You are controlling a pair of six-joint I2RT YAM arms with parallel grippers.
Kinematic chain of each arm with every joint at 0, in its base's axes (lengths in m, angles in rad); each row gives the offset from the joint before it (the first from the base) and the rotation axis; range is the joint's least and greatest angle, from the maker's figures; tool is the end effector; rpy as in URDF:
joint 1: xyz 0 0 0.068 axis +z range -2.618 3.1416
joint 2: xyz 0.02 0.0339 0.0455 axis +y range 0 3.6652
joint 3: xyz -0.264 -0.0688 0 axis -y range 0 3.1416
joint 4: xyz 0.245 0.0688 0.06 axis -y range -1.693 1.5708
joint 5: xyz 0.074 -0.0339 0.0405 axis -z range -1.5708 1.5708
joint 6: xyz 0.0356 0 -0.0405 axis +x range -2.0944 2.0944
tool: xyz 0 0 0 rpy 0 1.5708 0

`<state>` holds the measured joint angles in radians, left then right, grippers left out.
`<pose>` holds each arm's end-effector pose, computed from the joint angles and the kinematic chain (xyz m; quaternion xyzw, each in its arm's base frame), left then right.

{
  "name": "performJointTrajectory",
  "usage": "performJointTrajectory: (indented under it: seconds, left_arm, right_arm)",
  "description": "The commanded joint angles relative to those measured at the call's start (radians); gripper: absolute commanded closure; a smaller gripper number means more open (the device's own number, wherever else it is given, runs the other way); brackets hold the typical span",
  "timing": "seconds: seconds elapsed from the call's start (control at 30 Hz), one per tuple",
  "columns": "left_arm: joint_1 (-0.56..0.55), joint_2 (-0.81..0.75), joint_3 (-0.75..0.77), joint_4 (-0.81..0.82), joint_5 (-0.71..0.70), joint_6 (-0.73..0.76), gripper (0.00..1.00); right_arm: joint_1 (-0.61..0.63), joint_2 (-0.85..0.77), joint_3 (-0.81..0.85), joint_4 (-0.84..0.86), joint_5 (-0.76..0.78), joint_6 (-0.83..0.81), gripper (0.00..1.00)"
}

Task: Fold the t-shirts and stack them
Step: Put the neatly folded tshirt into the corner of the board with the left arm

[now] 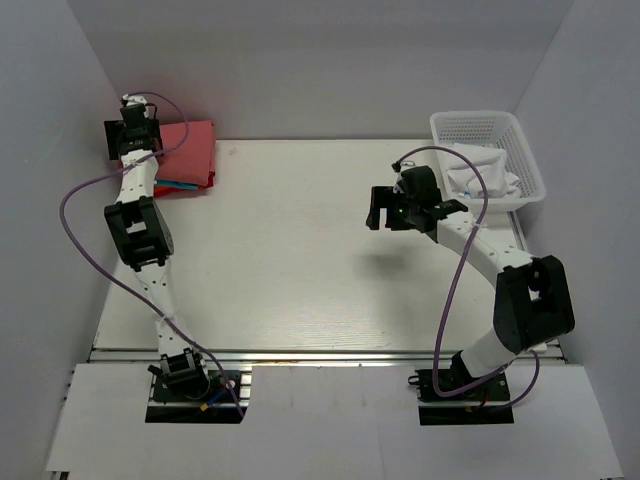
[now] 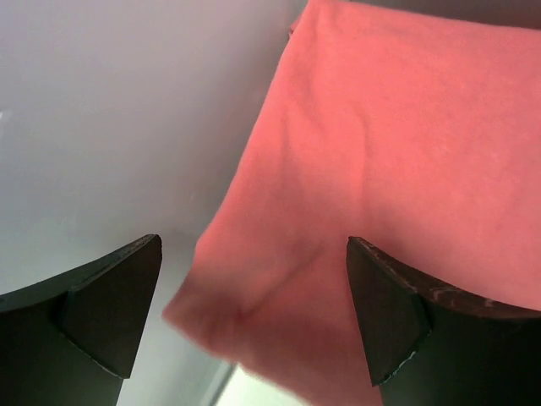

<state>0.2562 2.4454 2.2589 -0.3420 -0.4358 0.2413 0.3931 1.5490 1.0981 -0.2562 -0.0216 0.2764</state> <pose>0.5439 0.1580 0.2427 -0.1139 0.8459 0.3014 0.4250 0.3177 0.1326 0.2535 -0.0575 0.9063 0.1468 0.3921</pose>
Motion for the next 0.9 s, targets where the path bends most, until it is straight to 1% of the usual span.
performJointTrajectory:
  seconds: [0.0,0.07,0.13,0.27,0.3,0.37,0.4,0.43,0.47,0.57,0.6,0.63,0.67,0.7,0.73,0.77,0.8,0.83,0.87]
  left_arm:
    - [0.000,-0.169,-0.062,-0.003,0.000,-0.108,0.00]
    - [-0.011,-0.226,-0.128,-0.003,-0.009,-0.164,0.00]
    - [-0.021,-0.294,-0.171,-0.003,0.047,-0.206,0.00]
    - [-0.021,-0.400,-0.311,0.031,0.137,-0.256,0.00]
    - [-0.031,-0.452,-0.334,0.053,0.147,-0.257,0.00]
    - [-0.031,-0.499,-0.383,0.054,0.192,-0.266,0.00]
    - [-0.031,-0.541,-0.397,0.031,0.219,-0.276,0.00]
    - [-0.043,-0.563,-0.432,0.031,0.289,-0.277,0.00]
    - [-0.052,-0.583,-0.450,0.015,0.319,-0.257,0.00]
    - [-0.109,-0.673,-0.548,-0.028,0.373,-0.310,0.00]
    - [-0.127,-0.707,-0.594,-0.028,0.385,-0.362,0.00]
    - [-0.146,-0.747,-0.711,0.018,0.410,-0.382,0.00]
    - [-0.188,-0.835,-0.776,0.046,0.410,-0.407,0.00]
    - [-0.211,-0.882,-0.842,0.073,0.423,-0.446,0.00]
    - [-0.236,-0.929,-0.961,0.110,0.443,-0.465,0.00]
    - [-0.286,-0.977,-1.019,0.133,0.444,-0.482,0.00]
    - [-0.316,-1.073,-1.130,0.161,0.454,-0.503,0.00]
    - [-0.346,-1.115,-1.175,0.194,0.454,-0.514,0.00]
    - [-0.409,-1.152,-1.215,0.204,0.445,-0.514,0.00]
  right_arm:
    - [0.004,-0.069,-0.010,0.057,-0.038,-0.011,0.10]
    - [0.003,-0.102,-0.035,0.072,-0.054,-0.011,0.10]
    - [0.004,-0.134,-0.066,0.101,-0.064,-0.011,0.10]
    - [0.006,-0.188,-0.113,0.138,-0.101,-0.016,0.10]
    - [0.003,-0.204,-0.122,0.141,-0.104,-0.014,0.10]
    - [0.004,-0.234,-0.155,0.159,-0.112,-0.014,0.10]
    - [0.004,-0.262,-0.173,0.160,-0.115,-0.014,0.10]
    - [0.007,-0.273,-0.193,0.170,-0.115,-0.016,0.10]
    - [0.006,-0.280,-0.213,0.172,-0.116,-0.013,0.10]
    - [0.004,-0.326,-0.271,0.204,-0.121,-0.005,0.10]
    - [0.000,-0.351,-0.280,0.227,-0.133,-0.003,0.10]
    - [0.000,-0.359,-0.294,0.236,-0.141,-0.003,0.10]
    - [0.000,-0.360,-0.323,0.245,-0.147,-0.005,0.10]
    - [0.001,-0.372,-0.336,0.277,-0.152,0.001,0.10]
    - [0.000,-0.375,-0.366,0.288,-0.176,0.006,0.10]
    - [0.000,-0.379,-0.395,0.320,-0.199,0.030,0.10]
    - [0.000,-0.379,-0.412,0.325,-0.202,0.035,0.10]
    - [0.001,-0.385,-0.440,0.337,-0.219,0.038,0.10]
    - [0.000,-0.392,-0.464,0.368,-0.225,0.044,0.10]
